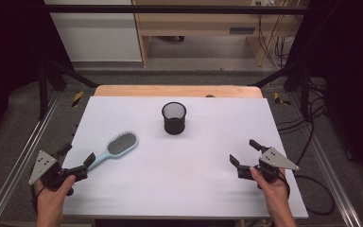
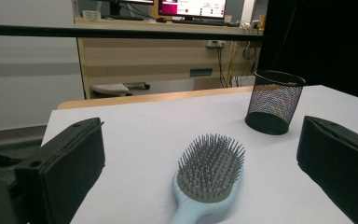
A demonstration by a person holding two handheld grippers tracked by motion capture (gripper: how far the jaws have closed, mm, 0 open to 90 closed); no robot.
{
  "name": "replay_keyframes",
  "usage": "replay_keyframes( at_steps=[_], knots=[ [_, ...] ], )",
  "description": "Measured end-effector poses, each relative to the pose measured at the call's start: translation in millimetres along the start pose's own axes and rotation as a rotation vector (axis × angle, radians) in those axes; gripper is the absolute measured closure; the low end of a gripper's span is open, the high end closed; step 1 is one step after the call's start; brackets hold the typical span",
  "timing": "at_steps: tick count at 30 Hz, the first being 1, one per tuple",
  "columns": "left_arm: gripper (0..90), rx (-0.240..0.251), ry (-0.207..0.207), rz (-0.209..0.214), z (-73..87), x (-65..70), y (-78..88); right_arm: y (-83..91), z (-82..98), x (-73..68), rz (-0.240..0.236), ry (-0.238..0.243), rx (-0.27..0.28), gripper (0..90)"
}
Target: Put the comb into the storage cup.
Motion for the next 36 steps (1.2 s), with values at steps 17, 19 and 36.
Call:
replay_keyframes(
  at_steps=[17,19,36],
  knots=[
    [3.1,-0.013,0.007,-0.052,-0.6,-4.6,-7.3,3.4,5.0,4.8,0.014,-0.010,-0.011,6.2],
    [3.1,-0.006,0.012,-0.053,-1.4,-5.0,-7.2,3.5,5.2,4.7,0.018,-0.004,-0.013,6.2],
    [20.4,0.003,-0.059,-0.065,-10.8,-8.2,-18.7,1.4,9.4,6.5,0.040,0.003,-0.046,6.2]
  ],
)
Point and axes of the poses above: each handheld gripper's, and its own axes: y roughly backward along the jaws, z roughly out of its underside, x roughly to its right, the point moved 8 cm from there along -y, roughly forward along the jaws, and after that the axes turned 3 degrees about y, right-handed, at the moved point
